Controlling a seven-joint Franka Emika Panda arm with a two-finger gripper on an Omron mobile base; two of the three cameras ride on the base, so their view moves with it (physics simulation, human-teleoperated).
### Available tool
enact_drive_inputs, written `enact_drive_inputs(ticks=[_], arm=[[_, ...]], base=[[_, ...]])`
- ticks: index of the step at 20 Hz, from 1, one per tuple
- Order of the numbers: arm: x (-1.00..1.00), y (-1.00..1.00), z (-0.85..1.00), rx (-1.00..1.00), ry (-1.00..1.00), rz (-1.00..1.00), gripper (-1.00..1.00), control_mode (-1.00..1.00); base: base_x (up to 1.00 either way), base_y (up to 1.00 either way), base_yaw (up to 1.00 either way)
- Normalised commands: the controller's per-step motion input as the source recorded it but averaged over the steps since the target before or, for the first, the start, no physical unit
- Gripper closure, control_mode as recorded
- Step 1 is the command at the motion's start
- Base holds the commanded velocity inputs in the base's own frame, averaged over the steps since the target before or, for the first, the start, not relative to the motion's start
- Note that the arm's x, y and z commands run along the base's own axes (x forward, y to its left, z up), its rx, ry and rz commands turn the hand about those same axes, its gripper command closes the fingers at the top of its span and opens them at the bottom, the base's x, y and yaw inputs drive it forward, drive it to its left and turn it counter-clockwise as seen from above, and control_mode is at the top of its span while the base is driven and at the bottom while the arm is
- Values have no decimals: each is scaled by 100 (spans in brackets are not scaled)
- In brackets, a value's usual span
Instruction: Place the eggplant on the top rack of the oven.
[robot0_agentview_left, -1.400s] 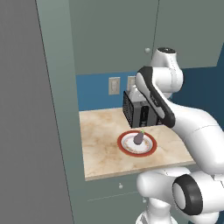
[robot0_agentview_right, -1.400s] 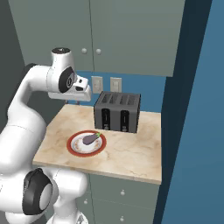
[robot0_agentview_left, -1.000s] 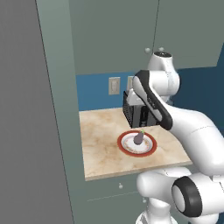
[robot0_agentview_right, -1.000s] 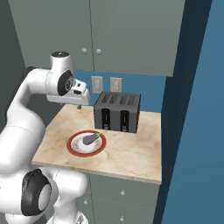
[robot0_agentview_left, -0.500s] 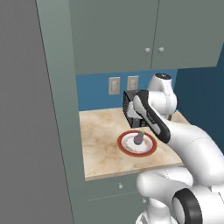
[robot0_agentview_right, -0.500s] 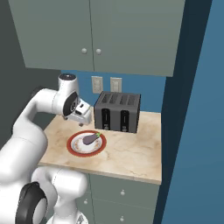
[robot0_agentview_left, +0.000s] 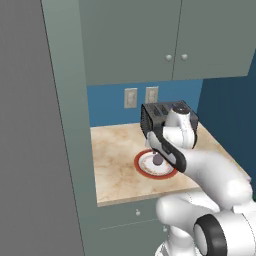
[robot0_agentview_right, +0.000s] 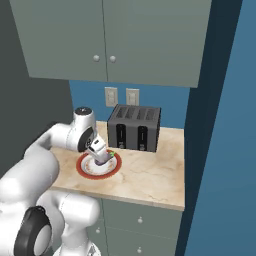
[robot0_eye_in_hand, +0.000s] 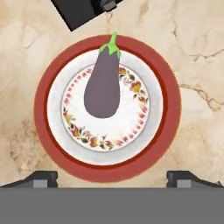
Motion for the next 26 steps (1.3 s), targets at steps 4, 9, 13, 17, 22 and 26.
enact_drive_inputs(ticks=[4, 9, 13, 17, 22, 26], arm=[[34, -3, -49, 0, 12, -16, -100, -100], [39, -2, -26, 0, 6, -14, -100, -100], [40, -6, -14, 0, 1, -8, -100, -100], [33, -2, -18, 0, 0, -1, -100, -100], [20, -2, -37, 0, 2, 0, -100, -100], [8, 0, -41, 0, 3, 0, -100, -100]], base=[[0, 0, 0], [0, 0, 0], [0, 0, 0], [0, 0, 0], [0, 0, 0], [0, 0, 0]])
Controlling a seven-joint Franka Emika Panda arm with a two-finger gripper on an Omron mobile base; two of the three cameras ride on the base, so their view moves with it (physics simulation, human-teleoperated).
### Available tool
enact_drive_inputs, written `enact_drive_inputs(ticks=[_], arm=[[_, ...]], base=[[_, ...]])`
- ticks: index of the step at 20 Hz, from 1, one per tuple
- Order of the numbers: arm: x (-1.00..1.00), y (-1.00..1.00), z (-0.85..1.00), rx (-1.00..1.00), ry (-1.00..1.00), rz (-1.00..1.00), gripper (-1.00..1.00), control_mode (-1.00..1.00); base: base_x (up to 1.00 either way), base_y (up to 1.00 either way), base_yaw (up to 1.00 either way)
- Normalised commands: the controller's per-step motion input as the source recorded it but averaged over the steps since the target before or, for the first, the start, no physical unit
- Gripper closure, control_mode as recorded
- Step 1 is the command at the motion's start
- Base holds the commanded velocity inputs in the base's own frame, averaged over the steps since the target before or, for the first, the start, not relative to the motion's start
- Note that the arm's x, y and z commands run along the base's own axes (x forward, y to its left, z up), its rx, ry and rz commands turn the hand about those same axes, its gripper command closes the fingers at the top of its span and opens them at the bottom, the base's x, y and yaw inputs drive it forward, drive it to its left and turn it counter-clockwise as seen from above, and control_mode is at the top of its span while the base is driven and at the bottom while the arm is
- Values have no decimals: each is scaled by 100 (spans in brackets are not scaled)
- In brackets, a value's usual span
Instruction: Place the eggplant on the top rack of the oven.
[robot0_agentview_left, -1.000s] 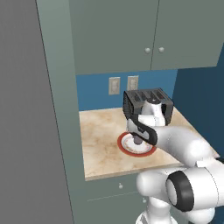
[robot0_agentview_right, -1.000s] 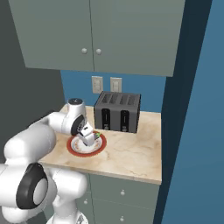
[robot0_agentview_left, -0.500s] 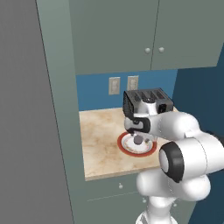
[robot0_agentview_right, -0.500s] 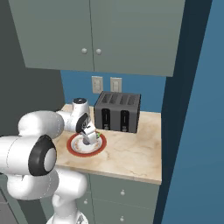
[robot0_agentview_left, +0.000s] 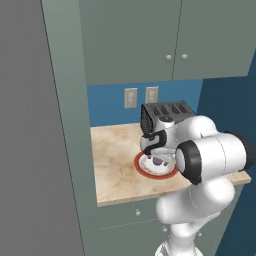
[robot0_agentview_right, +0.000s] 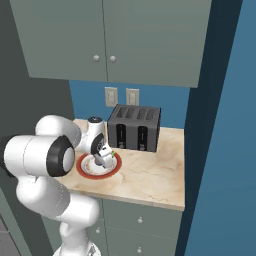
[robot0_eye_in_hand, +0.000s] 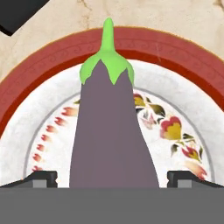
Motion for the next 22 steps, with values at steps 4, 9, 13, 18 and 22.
enact_drive_inputs(ticks=[4, 9, 13, 18, 22], arm=[[0, 0, -29, 0, 0, 0, -100, -100], [0, 0, -21, 0, 1, 0, 100, -100], [0, 0, -10, 0, 0, 0, 100, -100], [-3, 0, 12, 0, -7, 0, 100, -100], [-42, 0, 78, 0, -4, 0, 100, -100]], base=[[0, 0, 0], [0, 0, 0], [0, 0, 0], [0, 0, 0], [0, 0, 0]])
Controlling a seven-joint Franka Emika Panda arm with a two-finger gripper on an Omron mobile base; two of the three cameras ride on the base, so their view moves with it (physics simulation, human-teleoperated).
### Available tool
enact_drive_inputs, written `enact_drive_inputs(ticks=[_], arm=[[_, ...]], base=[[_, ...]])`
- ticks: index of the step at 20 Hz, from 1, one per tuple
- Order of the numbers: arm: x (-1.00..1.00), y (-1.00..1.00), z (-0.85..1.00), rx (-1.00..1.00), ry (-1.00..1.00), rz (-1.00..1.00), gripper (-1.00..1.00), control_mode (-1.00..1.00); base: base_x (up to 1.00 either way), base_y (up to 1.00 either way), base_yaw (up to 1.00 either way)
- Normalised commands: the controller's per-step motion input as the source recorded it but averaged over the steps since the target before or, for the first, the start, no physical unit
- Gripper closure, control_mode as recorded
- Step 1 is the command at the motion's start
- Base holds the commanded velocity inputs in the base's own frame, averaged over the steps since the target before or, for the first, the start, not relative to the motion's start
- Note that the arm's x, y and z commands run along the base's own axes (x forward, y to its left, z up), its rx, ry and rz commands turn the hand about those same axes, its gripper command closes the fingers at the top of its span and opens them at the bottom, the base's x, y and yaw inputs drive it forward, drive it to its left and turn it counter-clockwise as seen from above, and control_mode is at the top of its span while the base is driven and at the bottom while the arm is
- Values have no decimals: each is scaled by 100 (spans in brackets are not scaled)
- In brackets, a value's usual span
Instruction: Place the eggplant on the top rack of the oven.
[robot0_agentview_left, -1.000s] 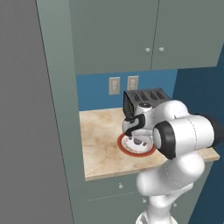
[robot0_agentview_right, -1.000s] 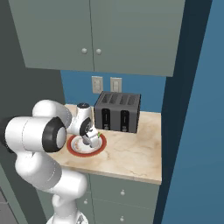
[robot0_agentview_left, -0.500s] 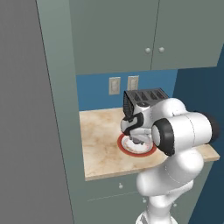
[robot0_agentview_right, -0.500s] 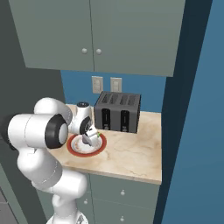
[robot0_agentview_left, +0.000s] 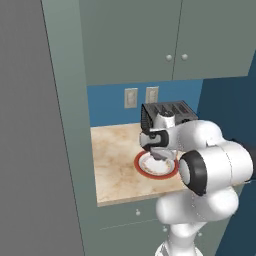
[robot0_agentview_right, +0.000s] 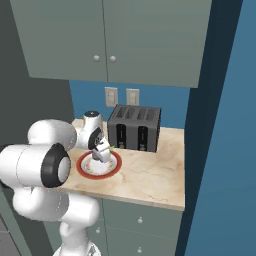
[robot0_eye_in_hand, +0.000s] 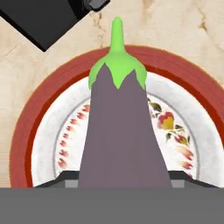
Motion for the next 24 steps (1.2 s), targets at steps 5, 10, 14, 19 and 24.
enact_drive_inputs(ticks=[5, 10, 14, 19, 24], arm=[[-77, 0, 99, -4, 0, 4, 100, -100], [-95, 0, 86, -9, -3, 21, 100, -100], [-100, -7, 62, -8, -5, 25, 100, -100], [-100, -9, 48, -2, -12, 30, 100, -100], [-100, -4, 19, 0, -30, 30, 100, -100]], base=[[0, 0, 0], [0, 0, 0], [0, 0, 0], [0, 0, 0], [0, 0, 0]])
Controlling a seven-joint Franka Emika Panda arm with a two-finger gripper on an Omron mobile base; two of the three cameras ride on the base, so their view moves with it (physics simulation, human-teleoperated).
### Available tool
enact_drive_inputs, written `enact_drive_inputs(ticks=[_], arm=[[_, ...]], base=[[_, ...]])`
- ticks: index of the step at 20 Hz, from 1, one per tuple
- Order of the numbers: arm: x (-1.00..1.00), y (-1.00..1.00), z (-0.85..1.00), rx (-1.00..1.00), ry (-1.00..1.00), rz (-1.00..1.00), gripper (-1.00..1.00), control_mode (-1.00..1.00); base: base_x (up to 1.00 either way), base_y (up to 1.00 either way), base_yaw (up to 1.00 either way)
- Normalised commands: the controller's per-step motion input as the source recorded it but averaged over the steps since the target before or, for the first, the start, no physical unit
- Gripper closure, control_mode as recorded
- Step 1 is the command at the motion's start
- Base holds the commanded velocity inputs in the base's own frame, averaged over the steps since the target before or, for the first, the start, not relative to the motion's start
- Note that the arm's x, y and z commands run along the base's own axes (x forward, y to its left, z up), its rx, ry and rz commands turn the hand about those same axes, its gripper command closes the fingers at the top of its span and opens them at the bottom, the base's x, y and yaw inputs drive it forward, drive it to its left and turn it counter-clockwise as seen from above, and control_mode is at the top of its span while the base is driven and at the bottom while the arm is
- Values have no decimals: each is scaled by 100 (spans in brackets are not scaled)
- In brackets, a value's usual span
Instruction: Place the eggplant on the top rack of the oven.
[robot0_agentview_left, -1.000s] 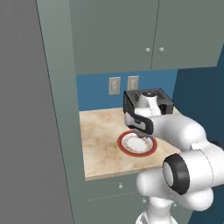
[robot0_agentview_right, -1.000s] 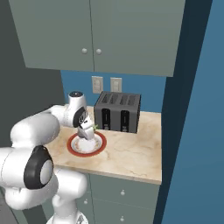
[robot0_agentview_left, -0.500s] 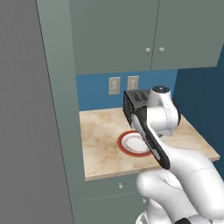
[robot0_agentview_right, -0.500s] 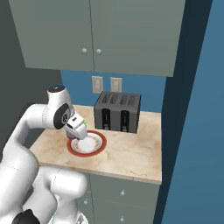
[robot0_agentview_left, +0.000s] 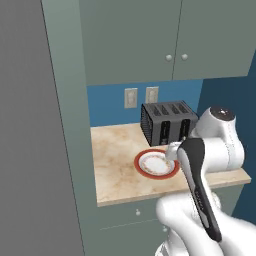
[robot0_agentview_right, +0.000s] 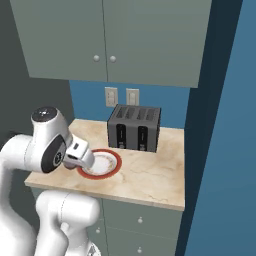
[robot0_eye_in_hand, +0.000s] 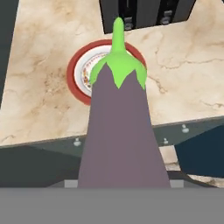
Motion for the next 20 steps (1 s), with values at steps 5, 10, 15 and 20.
enact_drive_inputs(ticks=[5, 10, 15, 20], arm=[[-79, 0, 9, -6, -36, 15, 100, -100], [-52, 18, -47, -21, -16, 2, 100, -100], [-6, -2, -20, -3, -1, -1, 100, -100], [0, 0, 0, 0, -3, 0, 100, -100]], base=[[0, 0, 0], [0, 0, 0], [0, 0, 0], [0, 0, 0]])
